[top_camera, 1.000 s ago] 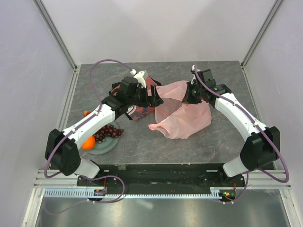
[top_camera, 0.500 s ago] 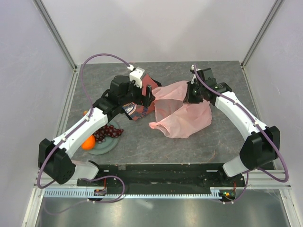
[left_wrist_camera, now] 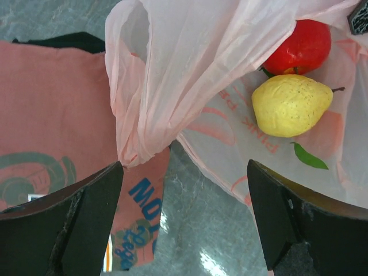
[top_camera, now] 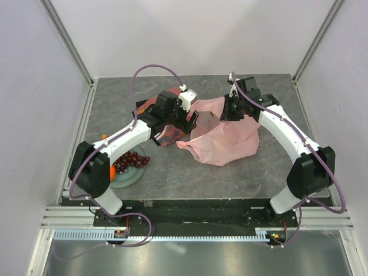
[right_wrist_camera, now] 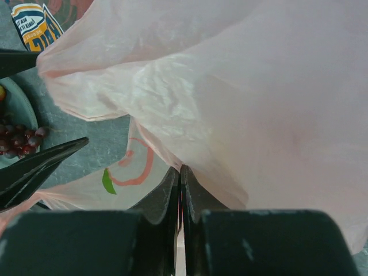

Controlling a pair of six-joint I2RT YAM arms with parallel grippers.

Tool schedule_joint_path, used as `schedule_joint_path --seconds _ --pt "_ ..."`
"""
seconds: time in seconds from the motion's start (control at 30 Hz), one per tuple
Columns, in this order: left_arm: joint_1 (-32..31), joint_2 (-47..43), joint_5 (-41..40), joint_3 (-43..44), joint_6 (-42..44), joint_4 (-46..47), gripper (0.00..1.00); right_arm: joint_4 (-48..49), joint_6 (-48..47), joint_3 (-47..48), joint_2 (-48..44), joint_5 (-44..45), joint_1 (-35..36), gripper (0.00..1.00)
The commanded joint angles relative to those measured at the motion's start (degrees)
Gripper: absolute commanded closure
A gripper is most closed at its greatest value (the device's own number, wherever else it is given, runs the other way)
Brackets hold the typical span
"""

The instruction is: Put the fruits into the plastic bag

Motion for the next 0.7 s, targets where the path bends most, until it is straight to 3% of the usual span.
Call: schedule_joint_path --seconds 0.0,0.1,0.17,0.2,0.3,0.37,0.43,0.57,0.6,0.67 --pt "-1.6 2.2 -5.0 3.6 4.8 4.4 0.07 -1.1 -2.0 4.4 1.2 -2.0 -0.2 0.9" --pt "-2.2 2.9 -8.0 3.3 4.8 6.1 0.1 -1.7 -2.2 5.2 2.1 -2.4 -0.3 0.9" --pt "-2.2 3.0 -8.1 2.6 4.9 7.4 0.19 -1.8 -2.2 5.5 2.3 -2.6 -0.2 0.9" --pt "-2.2 3.3 -7.4 2.6 4.9 8.2 0.31 -1.8 -2.0 5.6 2.7 -2.8 -0.2 0.9" --pt "-2.2 4.1 -7.3 3.0 4.6 9.6 0.45 -1.9 -2.2 6.2 3.2 -3.8 -0.2 0.9" --pt "-2.2 5.0 -7.2 3.5 4.4 10.3 0.46 -1.9 -2.3 6.7 3.6 -4.3 -0.2 0.9" --pt "-2.2 5.8 -6.2 4.3 3.8 10.4 0.53 -2.3 -2.6 7.2 4.1 -4.9 -0.2 0.9" --pt "-2.2 6.5 -3.6 5.3 2.6 10.4 0.84 -2.9 -3.3 8.5 5.0 -4.5 -0.2 0.9" --pt "-2.2 6.2 -3.5 5.3 2.4 10.5 0.97 -3.0 -3.4 8.7 5.3 -4.4 -0.1 0.9" --pt "-2.1 5.2 -3.8 4.6 2.1 10.4 0.98 -3.1 -3.7 9.5 5.8 -3.5 -0.3 0.9"
